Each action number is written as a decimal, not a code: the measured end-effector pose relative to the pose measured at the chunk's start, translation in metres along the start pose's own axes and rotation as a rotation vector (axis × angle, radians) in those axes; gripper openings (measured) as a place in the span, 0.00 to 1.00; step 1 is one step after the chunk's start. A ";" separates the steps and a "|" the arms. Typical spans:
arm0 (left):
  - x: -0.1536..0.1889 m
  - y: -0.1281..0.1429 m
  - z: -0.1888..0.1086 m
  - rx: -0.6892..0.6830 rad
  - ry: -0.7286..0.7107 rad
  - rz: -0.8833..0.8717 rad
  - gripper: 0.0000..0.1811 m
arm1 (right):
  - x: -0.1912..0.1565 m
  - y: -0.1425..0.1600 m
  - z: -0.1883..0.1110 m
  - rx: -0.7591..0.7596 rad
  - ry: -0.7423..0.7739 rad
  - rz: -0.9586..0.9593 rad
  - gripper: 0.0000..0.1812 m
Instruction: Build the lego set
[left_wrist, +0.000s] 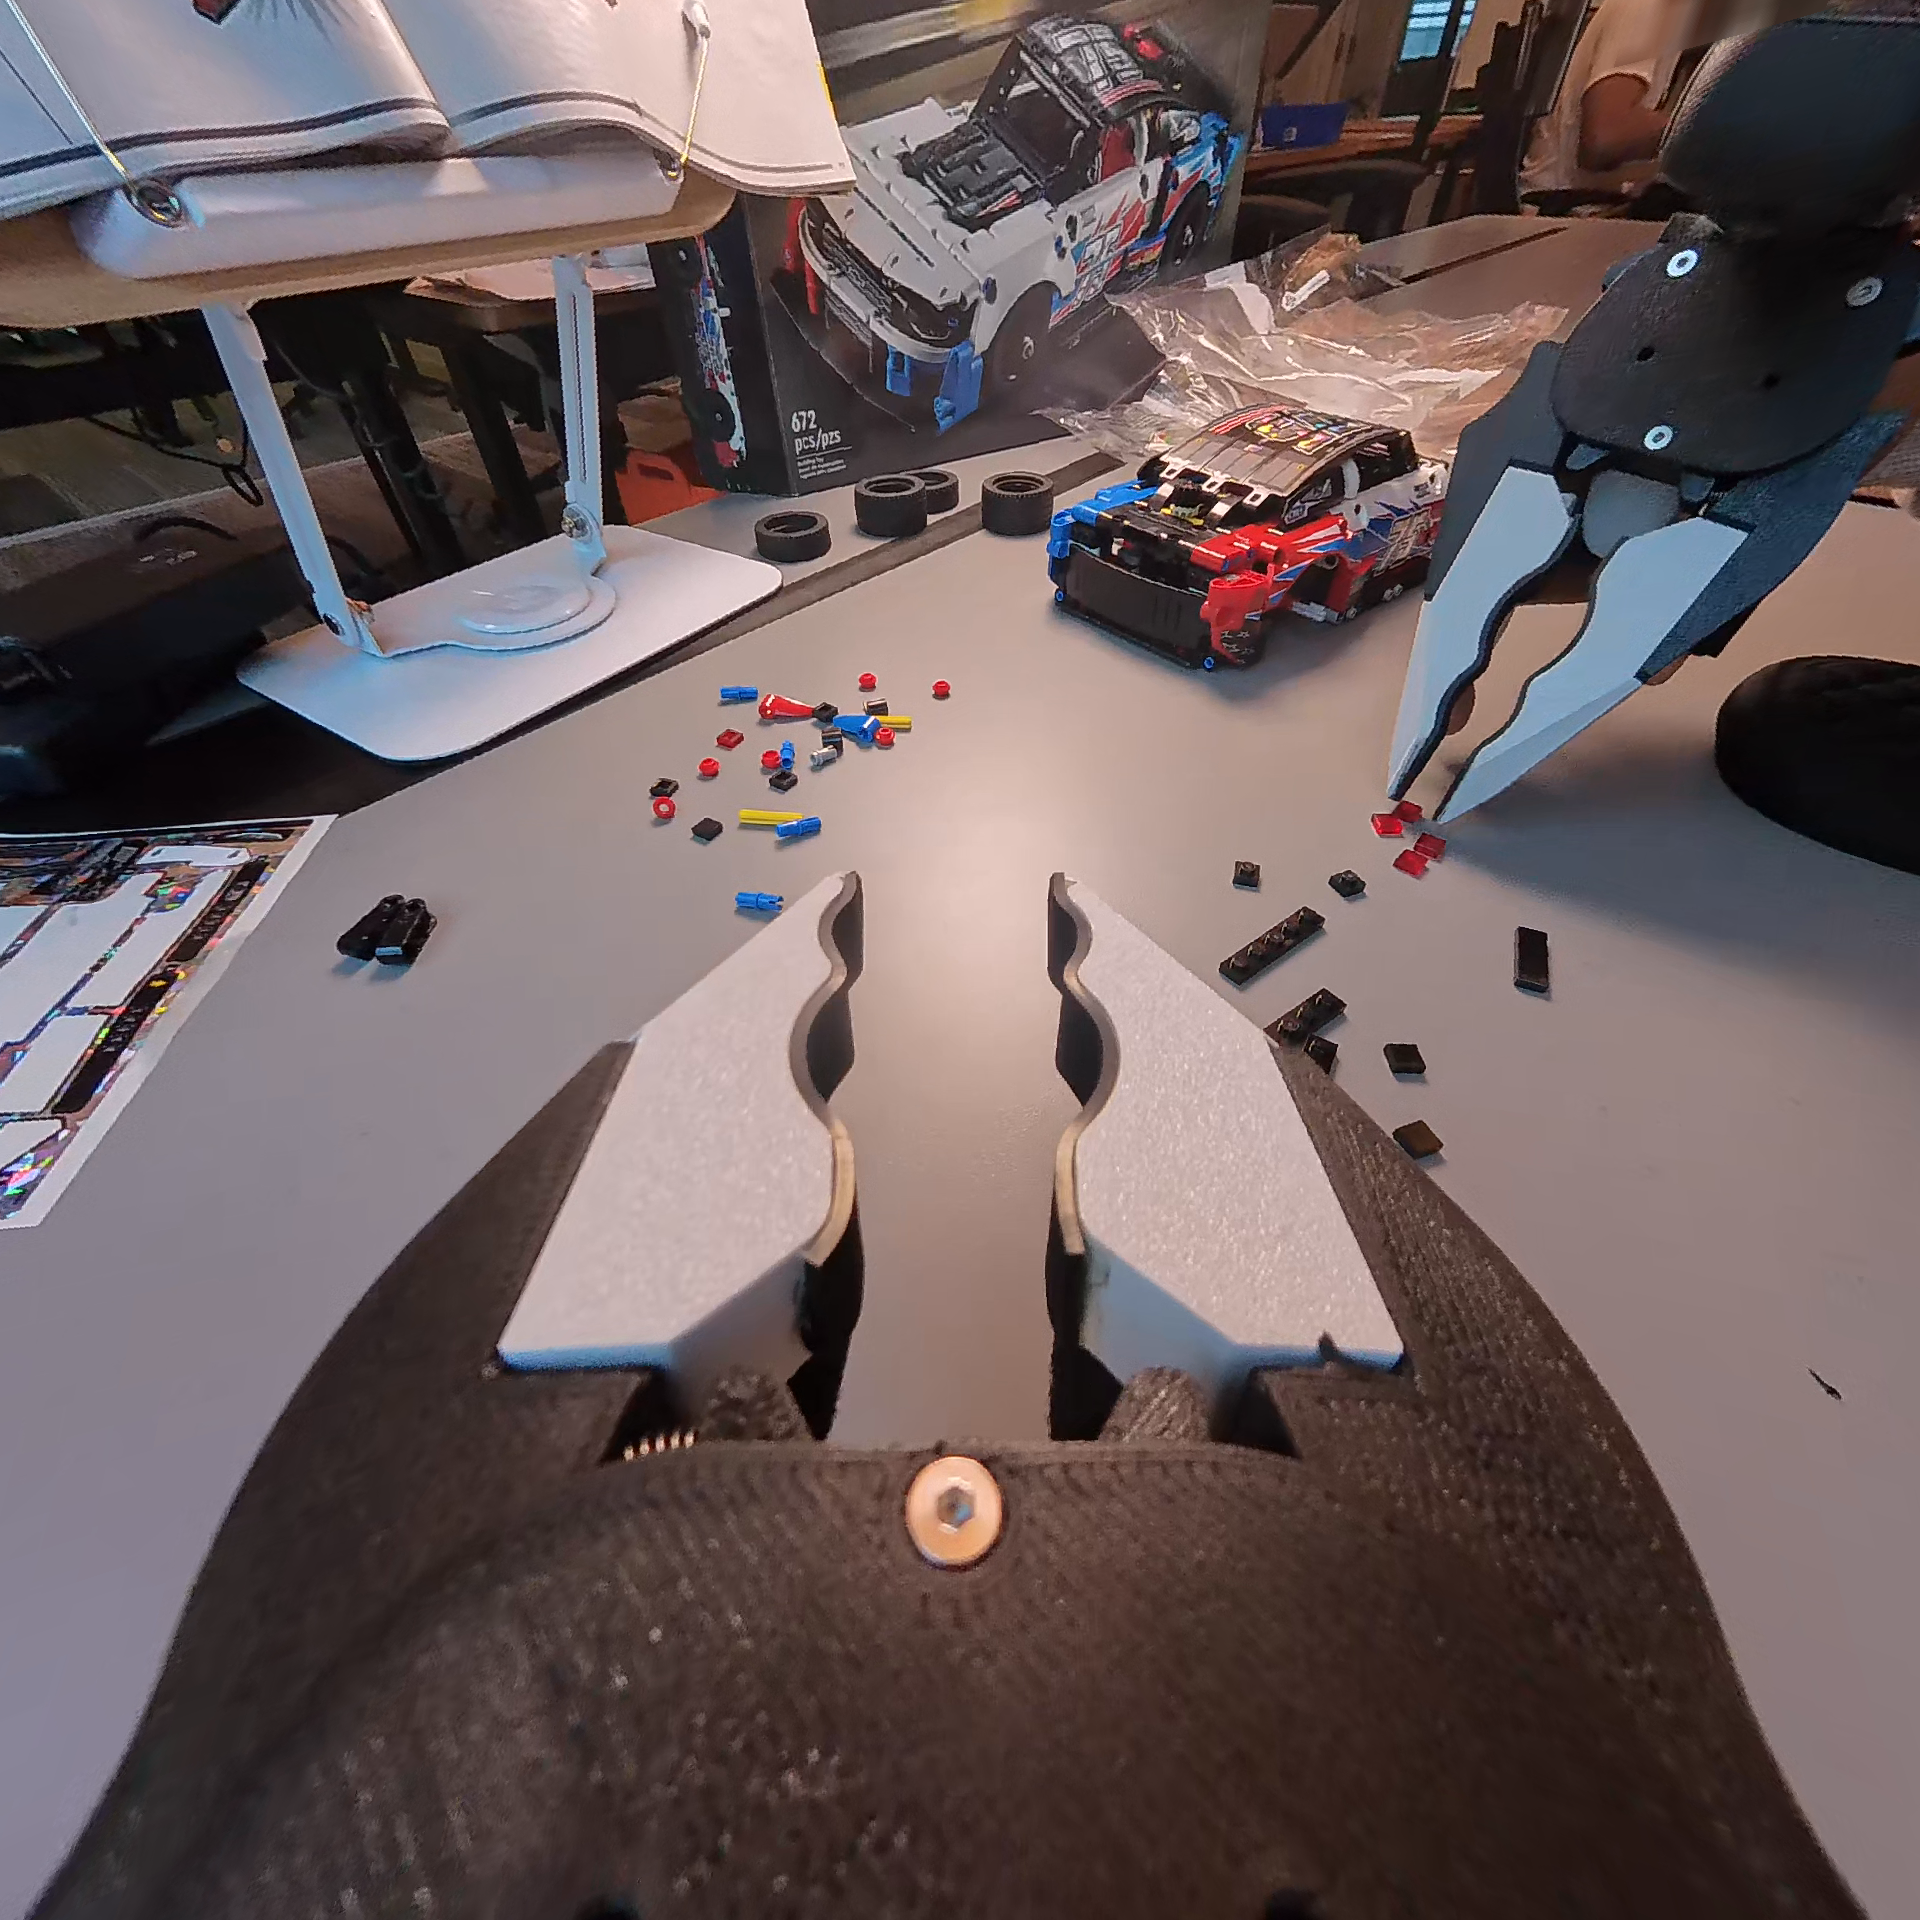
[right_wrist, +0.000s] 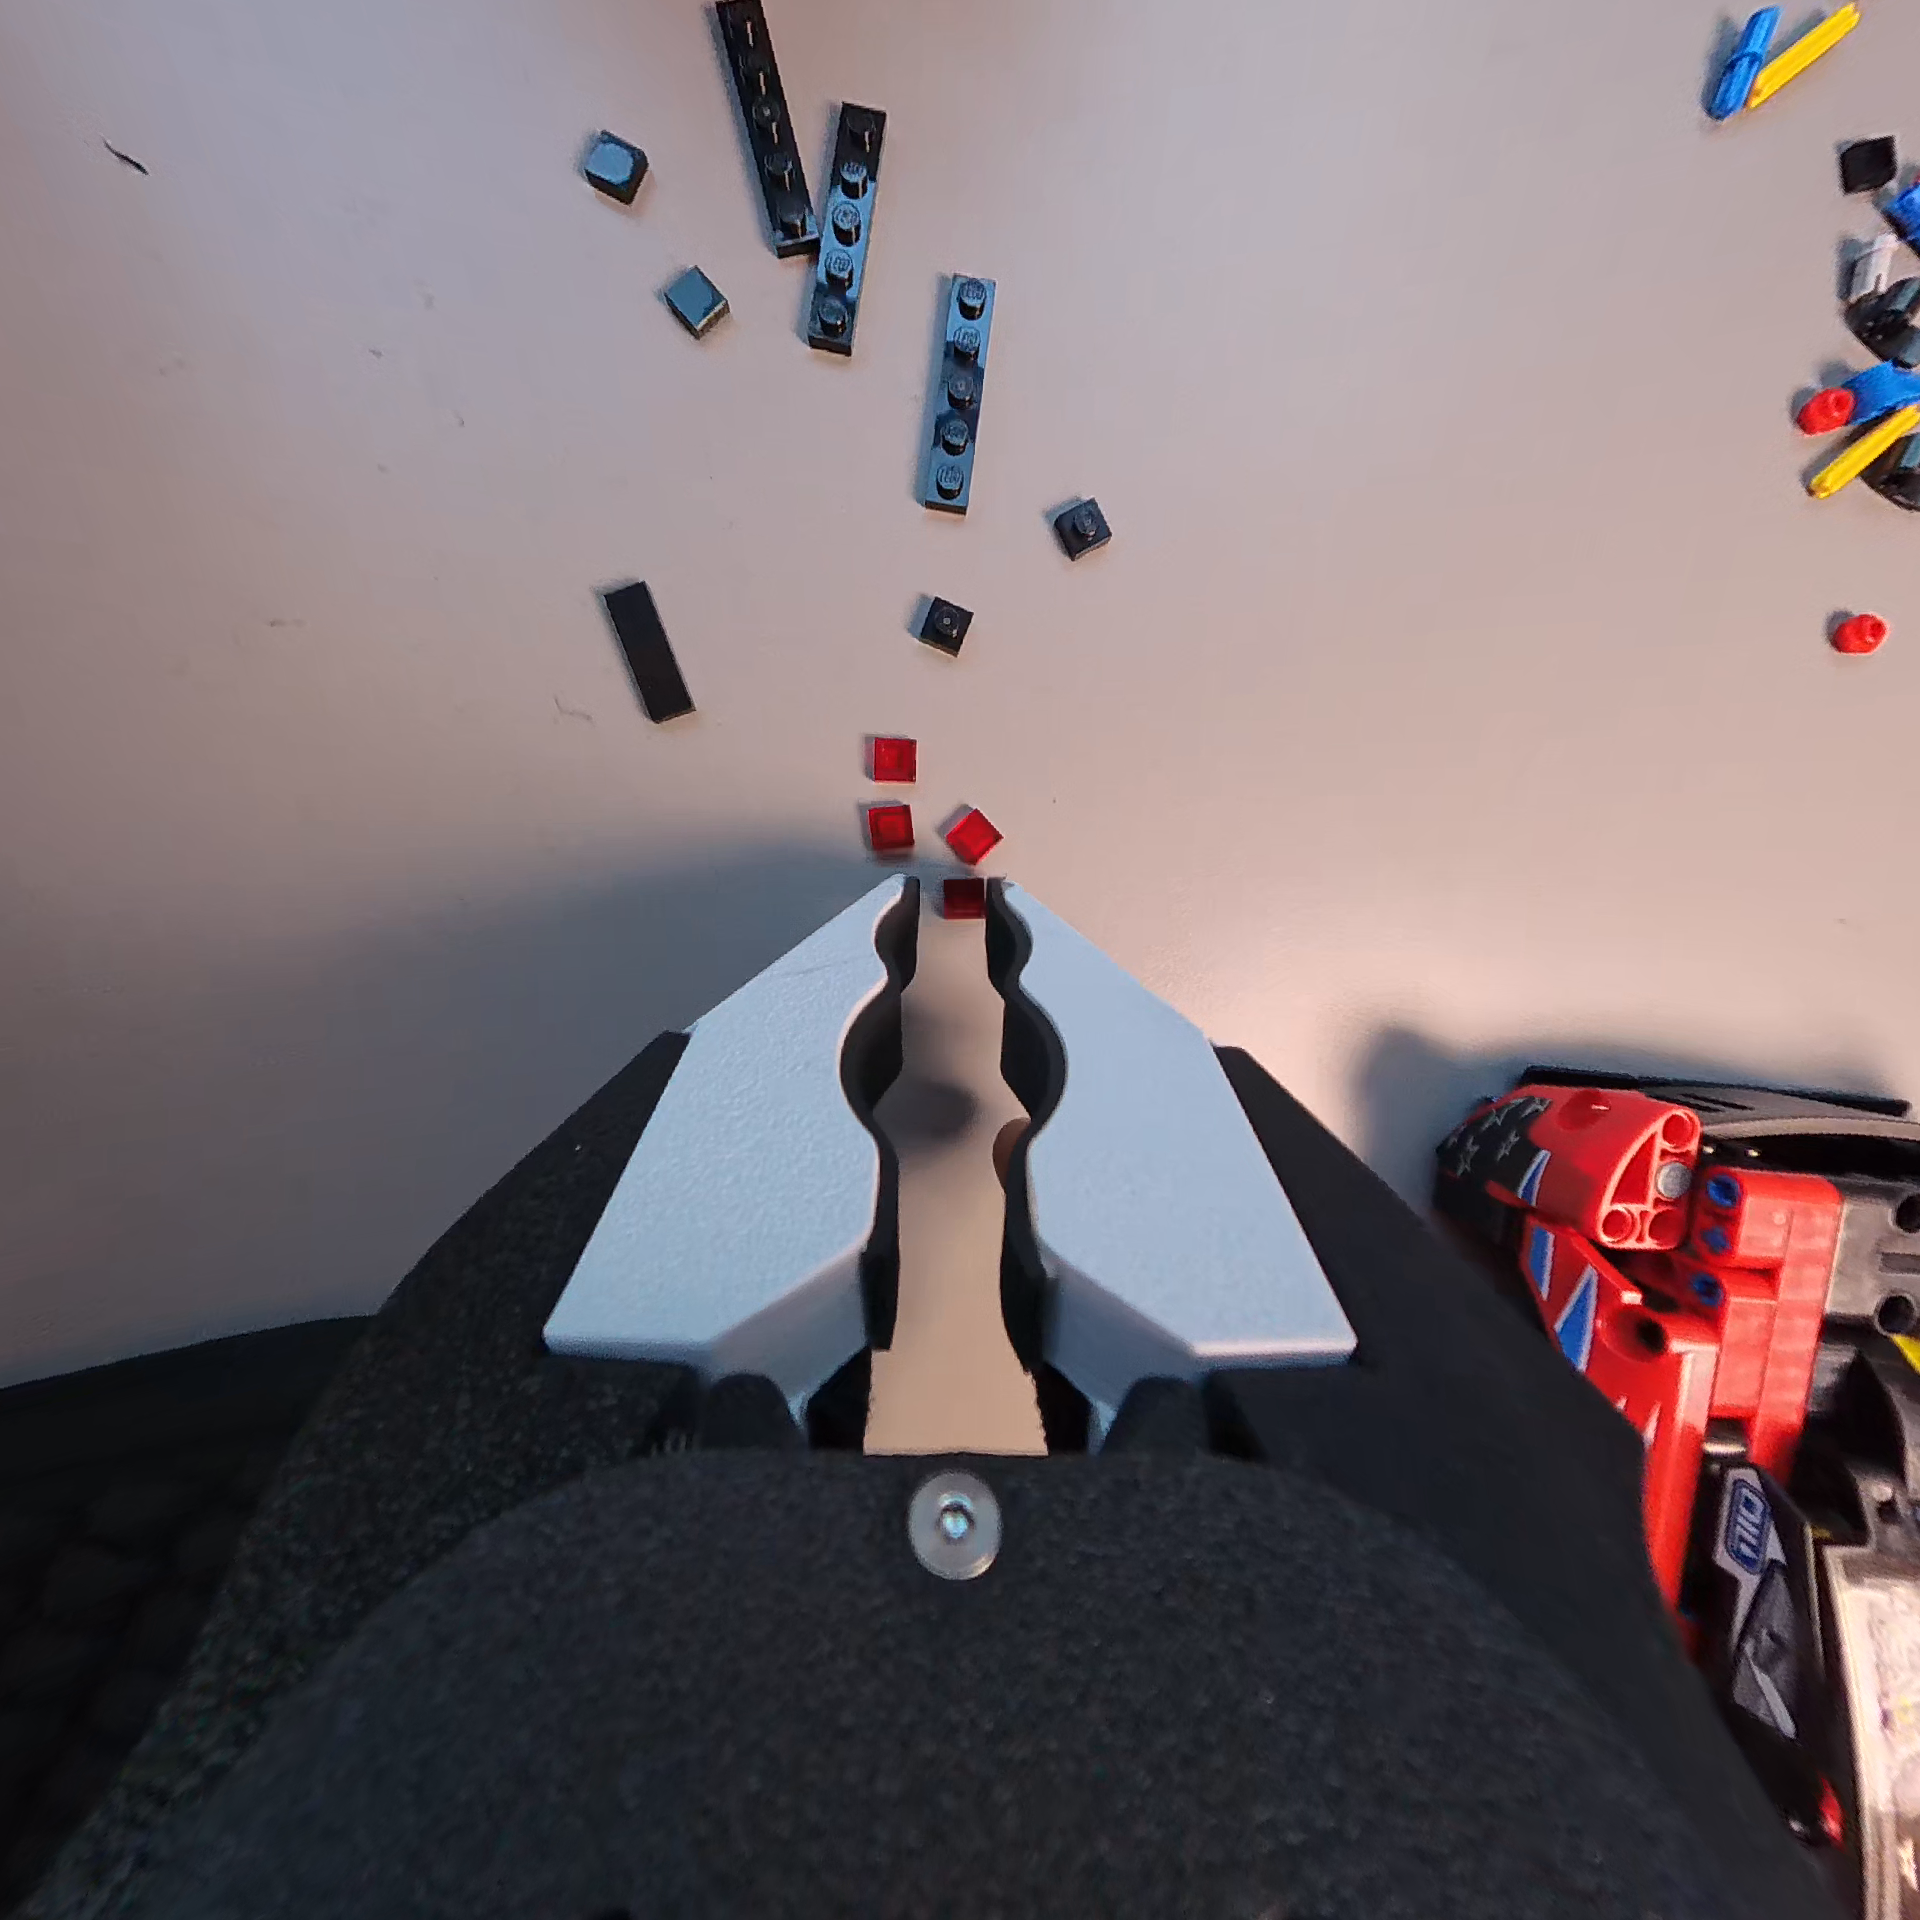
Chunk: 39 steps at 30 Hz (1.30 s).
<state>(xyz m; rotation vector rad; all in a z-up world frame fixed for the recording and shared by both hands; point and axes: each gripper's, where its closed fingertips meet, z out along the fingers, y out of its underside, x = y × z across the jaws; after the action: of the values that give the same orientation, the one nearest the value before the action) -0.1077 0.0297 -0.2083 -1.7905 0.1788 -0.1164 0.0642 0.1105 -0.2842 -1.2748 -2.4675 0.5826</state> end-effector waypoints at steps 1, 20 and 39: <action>0.000 0.000 0.000 0.000 0.001 0.000 0.19 | 0.000 -0.003 -0.001 0.011 -0.003 0.003 0.06; 0.002 -0.001 0.001 0.008 0.025 -0.013 0.18 | 0.138 -0.108 -0.026 0.286 0.269 0.082 0.00; 0.000 0.001 0.002 0.007 0.051 -0.059 0.18 | 0.209 -0.130 0.077 0.071 0.051 0.040 0.04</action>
<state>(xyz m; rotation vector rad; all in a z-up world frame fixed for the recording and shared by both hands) -0.1073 0.0316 -0.2100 -1.7877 0.1617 -0.2048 -0.1778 0.1989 -0.2719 -1.2978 -2.3639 0.6341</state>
